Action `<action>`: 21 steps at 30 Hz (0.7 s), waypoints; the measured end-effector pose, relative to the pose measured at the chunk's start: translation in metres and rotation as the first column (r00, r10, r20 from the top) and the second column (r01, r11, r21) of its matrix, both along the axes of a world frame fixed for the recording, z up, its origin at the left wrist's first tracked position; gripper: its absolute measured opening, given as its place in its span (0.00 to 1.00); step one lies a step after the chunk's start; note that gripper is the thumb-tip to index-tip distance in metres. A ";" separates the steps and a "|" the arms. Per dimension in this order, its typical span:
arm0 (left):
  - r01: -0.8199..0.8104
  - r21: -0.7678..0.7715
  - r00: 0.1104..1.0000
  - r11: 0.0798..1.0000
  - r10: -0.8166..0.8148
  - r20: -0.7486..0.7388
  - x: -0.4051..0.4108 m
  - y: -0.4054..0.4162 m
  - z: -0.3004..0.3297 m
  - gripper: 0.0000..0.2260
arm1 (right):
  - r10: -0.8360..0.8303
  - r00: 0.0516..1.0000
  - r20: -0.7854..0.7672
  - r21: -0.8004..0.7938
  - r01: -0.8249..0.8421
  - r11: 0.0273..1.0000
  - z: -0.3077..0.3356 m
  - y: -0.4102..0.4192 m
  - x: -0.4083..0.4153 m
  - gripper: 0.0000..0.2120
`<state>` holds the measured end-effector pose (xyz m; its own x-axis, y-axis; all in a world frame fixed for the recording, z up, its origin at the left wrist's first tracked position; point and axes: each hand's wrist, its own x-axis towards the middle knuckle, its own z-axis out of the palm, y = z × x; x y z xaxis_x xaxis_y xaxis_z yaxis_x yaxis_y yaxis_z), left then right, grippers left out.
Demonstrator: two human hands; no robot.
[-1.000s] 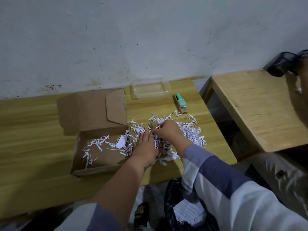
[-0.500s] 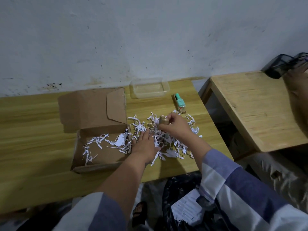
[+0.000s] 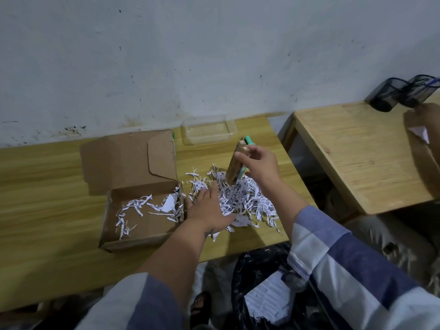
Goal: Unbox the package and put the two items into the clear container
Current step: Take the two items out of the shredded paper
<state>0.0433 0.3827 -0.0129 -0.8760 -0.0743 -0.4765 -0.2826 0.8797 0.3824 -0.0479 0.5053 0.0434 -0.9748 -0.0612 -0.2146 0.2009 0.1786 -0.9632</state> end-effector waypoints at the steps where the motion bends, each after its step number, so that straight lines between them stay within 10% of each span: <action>1: -0.039 0.042 0.998 0.998 0.041 -0.053 -0.001 0.002 0.003 0.48 | -0.018 1.000 -0.006 0.004 0.018 1.000 -0.001 0.000 -0.001 0.13; 7: -0.143 0.145 0.877 0.979 0.193 -0.440 -0.022 0.013 0.012 0.24 | -0.065 0.998 -0.003 0.021 0.065 0.998 -0.003 -0.005 0.001 0.13; 13: -0.142 0.374 0.880 0.916 0.290 -0.376 -0.034 0.017 0.017 0.13 | 0.168 0.978 0.126 0.014 -0.171 0.985 -0.007 0.004 -0.008 0.19; 21: 0.062 -0.050 0.973 0.997 -0.072 -0.218 -0.054 0.006 -0.003 0.27 | 0.098 0.995 -0.002 0.508 -0.083 0.858 -0.009 -0.002 -0.057 0.22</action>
<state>-0.0110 0.3892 -0.0163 -0.9624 -0.0280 -0.2702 -0.1361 0.9105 0.3905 -0.1045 0.5036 0.0342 -0.9761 -0.0398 -0.2136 0.1349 0.6593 -0.7397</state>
